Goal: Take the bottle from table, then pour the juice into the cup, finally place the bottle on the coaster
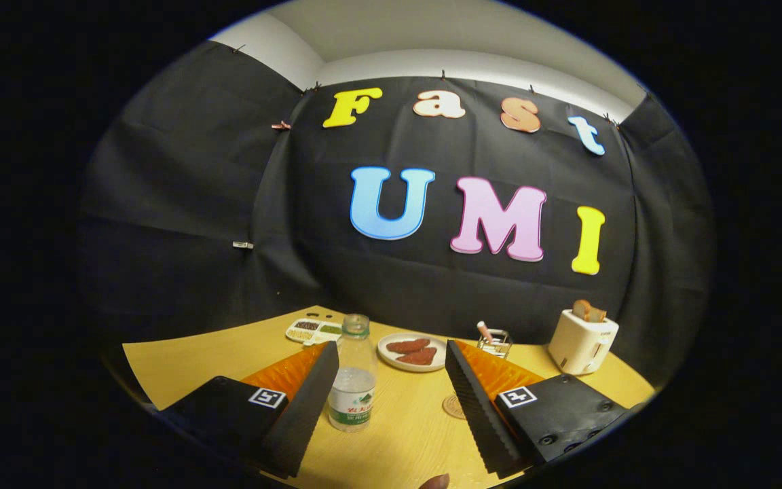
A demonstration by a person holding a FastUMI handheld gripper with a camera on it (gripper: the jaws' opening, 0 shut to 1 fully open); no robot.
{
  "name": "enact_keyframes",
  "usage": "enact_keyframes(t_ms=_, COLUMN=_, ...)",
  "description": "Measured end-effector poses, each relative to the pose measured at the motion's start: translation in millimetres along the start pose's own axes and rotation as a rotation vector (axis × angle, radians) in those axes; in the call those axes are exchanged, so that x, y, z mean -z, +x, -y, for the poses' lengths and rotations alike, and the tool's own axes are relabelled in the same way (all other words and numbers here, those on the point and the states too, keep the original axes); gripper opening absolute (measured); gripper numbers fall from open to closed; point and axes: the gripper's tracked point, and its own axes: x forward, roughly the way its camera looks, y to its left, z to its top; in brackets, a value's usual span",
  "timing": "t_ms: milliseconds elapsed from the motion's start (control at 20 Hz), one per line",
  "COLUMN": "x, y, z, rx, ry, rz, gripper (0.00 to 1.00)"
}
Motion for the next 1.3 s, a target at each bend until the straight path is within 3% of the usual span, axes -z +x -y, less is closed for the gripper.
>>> enact_keyframes(t_ms=250, x=63.9, y=38.2, z=-26.6, rx=-0.015, ry=0.033, rz=-0.051, gripper=0.97)
enact_keyframes(t_ms=550, x=103.9, y=78.2, z=-40.8, rx=-0.009, ry=0.047, rz=-0.084, gripper=0.97)
enact_keyframes(t_ms=750, x=104.9, y=93.6, z=-39.5, rx=0.023, ry=0.085, rz=-0.07, gripper=0.97)
enact_keyframes(t_ms=850, x=103.4, y=98.2, z=-38.5, rx=0.038, ry=0.094, rz=-0.079, gripper=0.83)
enact_keyframes(t_ms=950, x=105.3, y=101.7, z=-39.5, rx=0.039, ry=0.096, rz=-0.086, gripper=0.77)
enact_keyframes(t_ms=1300, x=60.3, y=85.9, z=-7.7, rx=0.125, ry=0.216, rz=-0.055, gripper=0.73)
